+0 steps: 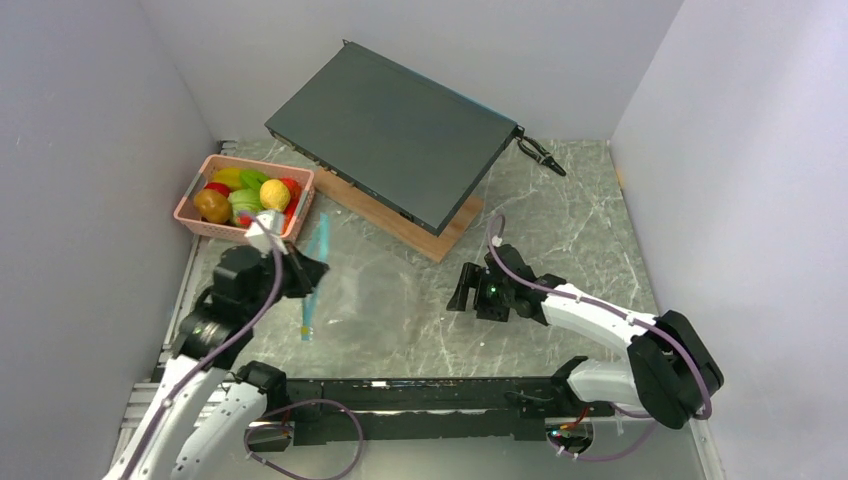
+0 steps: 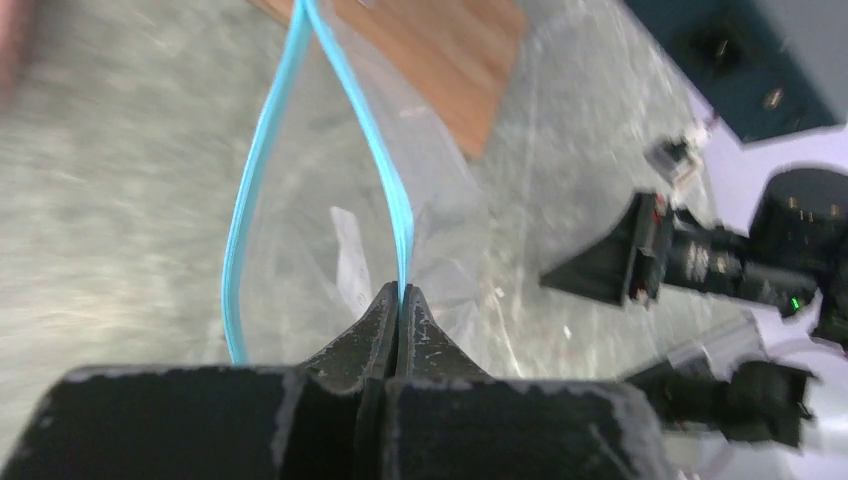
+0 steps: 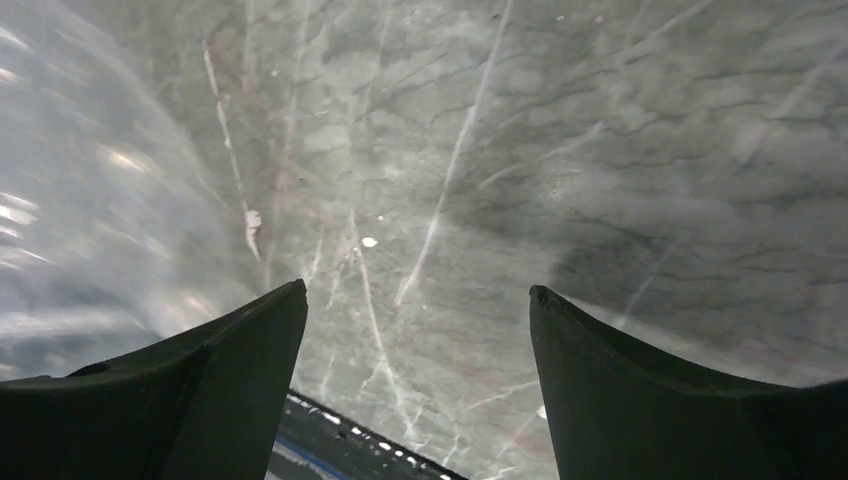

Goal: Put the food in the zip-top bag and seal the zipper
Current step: Open the zipper of the food storage bag at the center of the board.

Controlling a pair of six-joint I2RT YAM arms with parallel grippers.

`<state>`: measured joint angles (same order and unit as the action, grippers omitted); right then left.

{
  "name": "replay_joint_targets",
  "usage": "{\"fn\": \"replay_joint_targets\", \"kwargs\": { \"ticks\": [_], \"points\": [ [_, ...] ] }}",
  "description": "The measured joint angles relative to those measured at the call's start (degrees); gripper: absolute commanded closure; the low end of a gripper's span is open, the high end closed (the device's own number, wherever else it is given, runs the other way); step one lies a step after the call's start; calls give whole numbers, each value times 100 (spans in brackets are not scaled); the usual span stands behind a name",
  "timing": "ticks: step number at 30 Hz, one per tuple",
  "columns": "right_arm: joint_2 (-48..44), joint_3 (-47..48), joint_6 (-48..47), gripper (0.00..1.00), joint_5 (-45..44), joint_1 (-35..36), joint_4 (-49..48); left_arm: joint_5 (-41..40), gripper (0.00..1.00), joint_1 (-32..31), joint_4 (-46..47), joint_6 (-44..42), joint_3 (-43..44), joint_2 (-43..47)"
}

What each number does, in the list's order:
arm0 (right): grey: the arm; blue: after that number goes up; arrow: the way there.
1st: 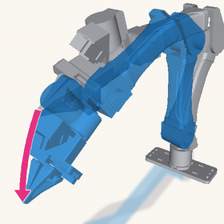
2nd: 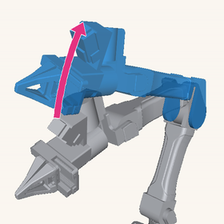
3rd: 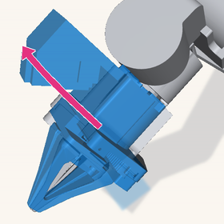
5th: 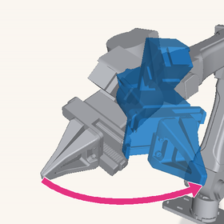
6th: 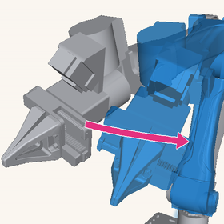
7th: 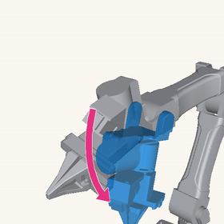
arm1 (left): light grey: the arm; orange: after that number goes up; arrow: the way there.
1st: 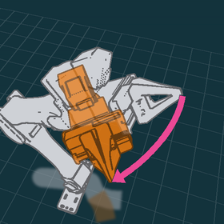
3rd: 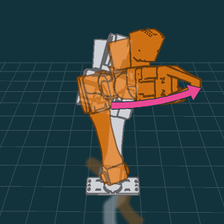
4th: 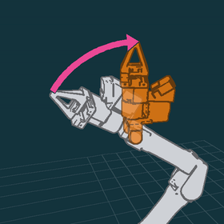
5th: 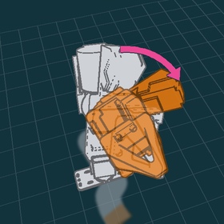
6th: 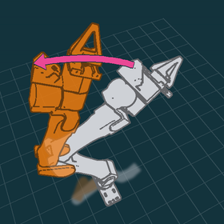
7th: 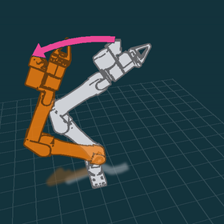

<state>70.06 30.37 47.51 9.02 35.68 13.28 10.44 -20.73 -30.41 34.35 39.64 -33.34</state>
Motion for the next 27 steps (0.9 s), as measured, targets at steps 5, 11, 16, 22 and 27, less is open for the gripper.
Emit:
{"fn": "replay_joint_targets", "kwargs": {
  "ticks": [5,11,16,22,27],
  "points": [
    [-76,31,-37,16,-260,0,260,-1296,100,0,-1200,-428,1165,260],
    [-643,-286,223,17,-149,0,-26,-1696,100,-782,-1517,-413,1196,-295],
    [-1204,-557,431,20,31,0,-393,-1128,100,-2184,-168,328,116,-1279],
    [-2009,-848,640,24,96,0,-645,-616,100,-2892,1257,1161,-643,-2514],
    [-2371,-1279,841,32,415,0,-1228,-494,100,-3067,2041,1403,-531,-2914]
  ]
}}
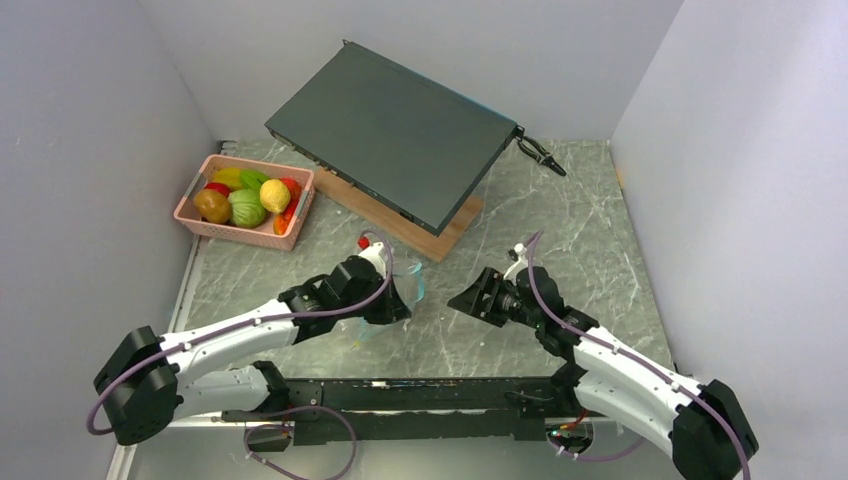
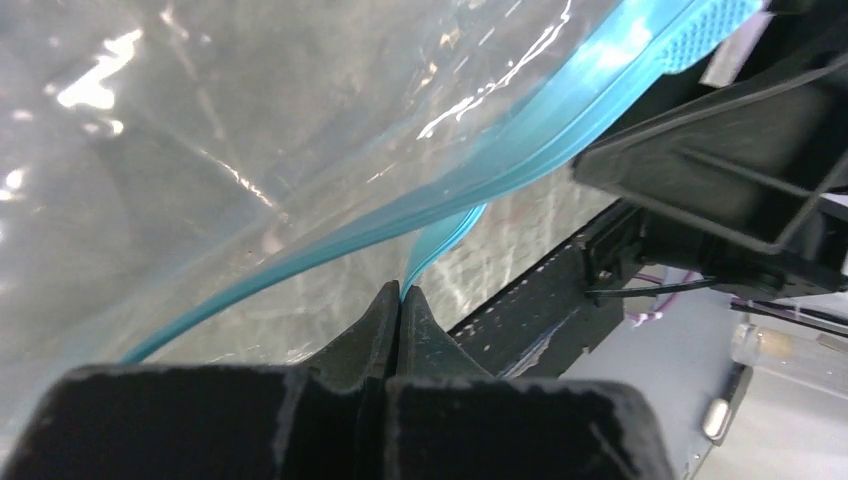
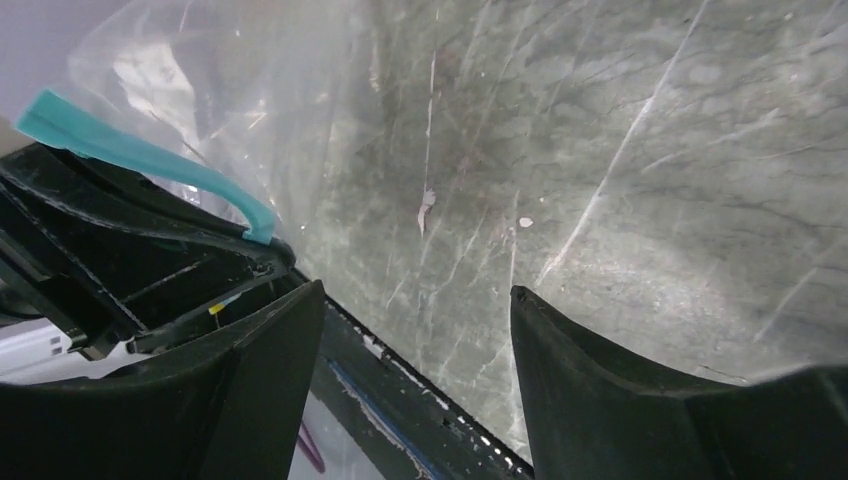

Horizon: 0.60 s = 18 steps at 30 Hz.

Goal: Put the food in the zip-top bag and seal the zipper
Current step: Open the zipper of the food storage bag at the center of the board.

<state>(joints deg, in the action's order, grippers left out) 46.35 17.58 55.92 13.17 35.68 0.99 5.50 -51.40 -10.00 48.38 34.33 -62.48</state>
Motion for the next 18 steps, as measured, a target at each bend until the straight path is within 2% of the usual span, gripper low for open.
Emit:
{"fn": "replay_joint_targets", "kwargs": {
  "ticks": [8,15,18],
  "points": [
    [348,-153,157,41,369,372,-883,101,100,-254,505,212,72,-273],
    [361,155,160,44,267,957,-1034,103,100,-356,501,256,72,-66],
    [363,522,160,51,-96,1436,-931,111,100,-372,450,254,107,151]
  ]
}}
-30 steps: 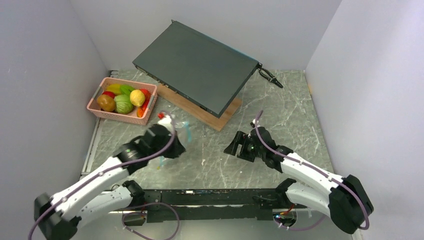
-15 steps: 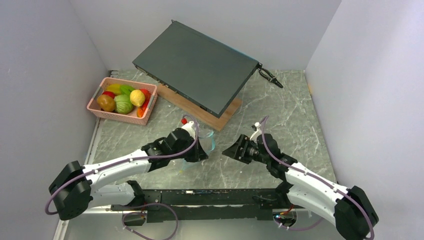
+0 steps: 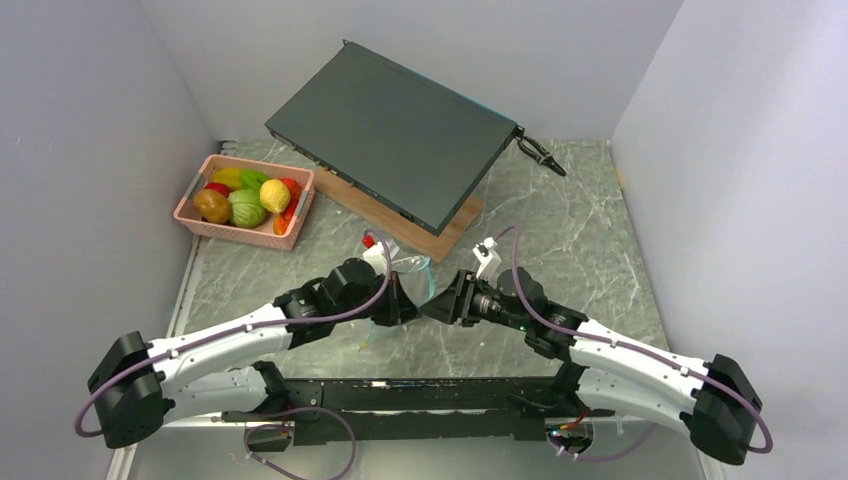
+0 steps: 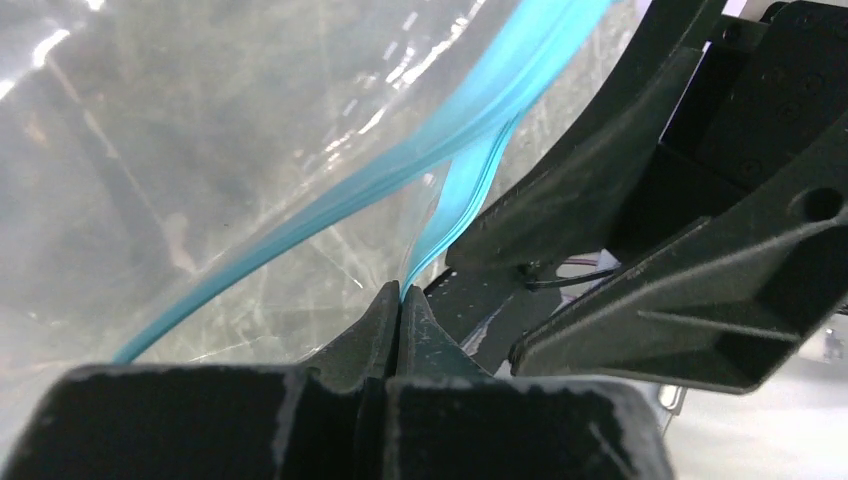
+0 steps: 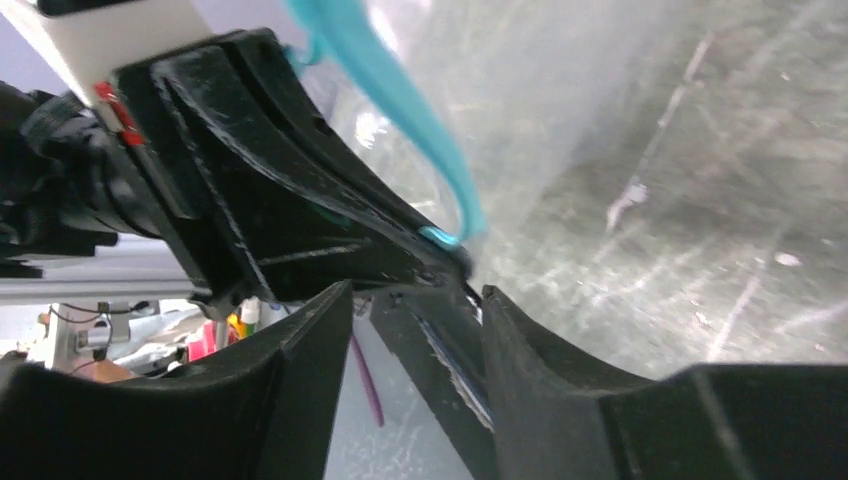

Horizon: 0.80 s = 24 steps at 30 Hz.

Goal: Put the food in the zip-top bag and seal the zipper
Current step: Open the zipper of the food storage bag at the center of the board.

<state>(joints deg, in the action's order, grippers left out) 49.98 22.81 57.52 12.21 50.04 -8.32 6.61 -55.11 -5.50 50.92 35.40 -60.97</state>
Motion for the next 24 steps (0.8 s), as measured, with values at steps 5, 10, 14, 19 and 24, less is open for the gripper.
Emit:
{"fn": "replay_joint_targets", "kwargs": {
  "ticks": [5,10,14,19,24],
  "points": [
    [35,588,39,55,-866,531,282,22,100,-90,-129,-13,162,306],
    [387,1119,192,74,-1805,966,876,7,100,-164,-321,-33,236,535],
    [820,1569,297,74,-2341,1340,1355,-52,100,-221,-608,-68,249,728],
    [1373,2232,262,72,-2828,1742,1847,-197,100,-243,-984,-94,256,1047],
    [1733,2798,111,74,-3311,2041,2389,-243,100,-269,-1215,-144,284,1266]
  ]
}}
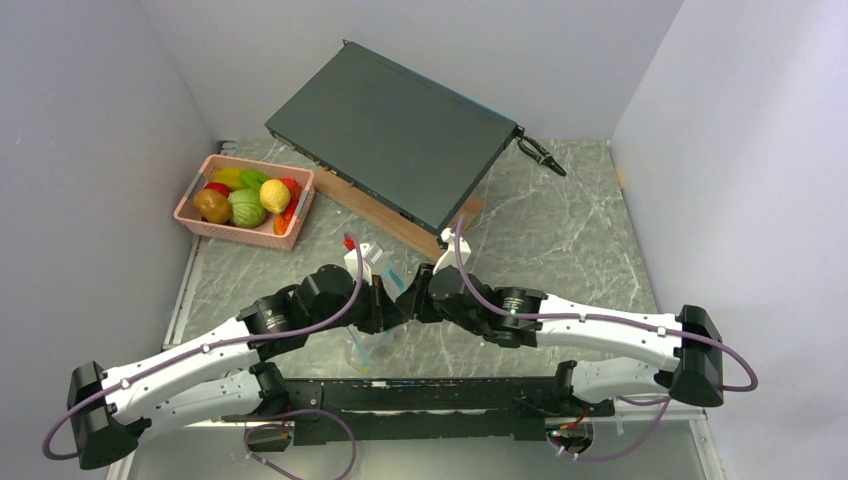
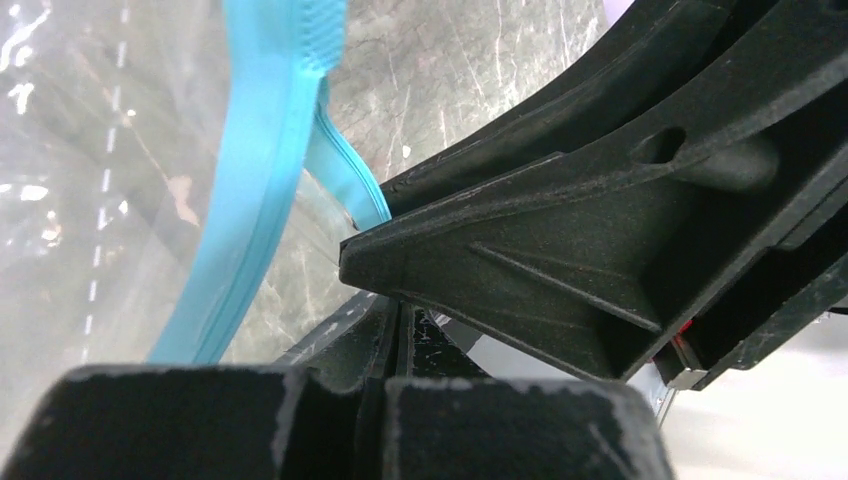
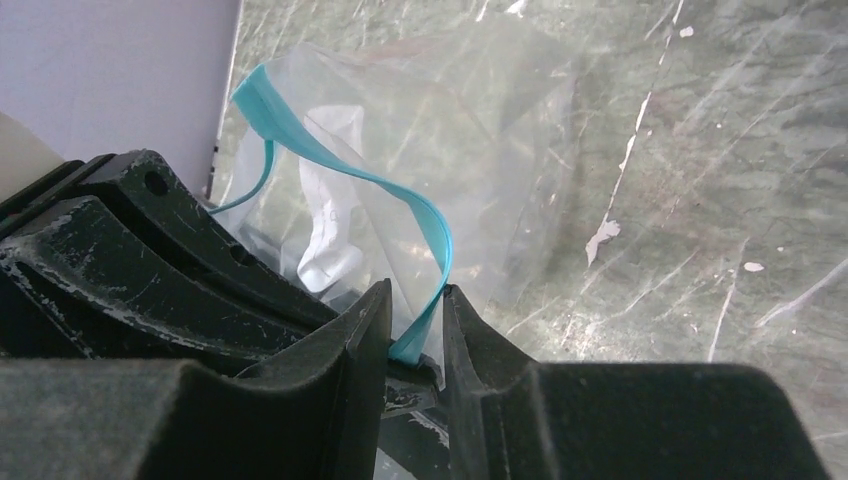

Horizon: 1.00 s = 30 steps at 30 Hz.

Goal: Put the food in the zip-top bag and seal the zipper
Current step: Open the zipper of the food storage bag at the center of the board.

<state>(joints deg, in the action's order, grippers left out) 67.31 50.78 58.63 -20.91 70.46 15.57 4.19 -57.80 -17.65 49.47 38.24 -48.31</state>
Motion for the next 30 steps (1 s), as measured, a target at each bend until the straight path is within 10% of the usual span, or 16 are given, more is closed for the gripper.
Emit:
{"fn": "replay_joint_targets", "kwargs": {
  "ticks": [4,9,14,18,30],
  "points": [
    [153,245,-116,100,-201,122,162,-46,100,-7,-116,-44,46,101],
    [258,455,-302,100,-299,179,195,-144,89,-9,-382,-105,216,168],
    [225,485,-590,100,-428,192,74,-275,39,-15,-748,-260,472,424],
    [223,492,-807,100,-669,190,107,-413,19,-20,-1106,-393,802,702],
    [221,734,-1075,100,-916,190,201,-1222,10,-20,-2380,-824,2131,1456]
  ]
}}
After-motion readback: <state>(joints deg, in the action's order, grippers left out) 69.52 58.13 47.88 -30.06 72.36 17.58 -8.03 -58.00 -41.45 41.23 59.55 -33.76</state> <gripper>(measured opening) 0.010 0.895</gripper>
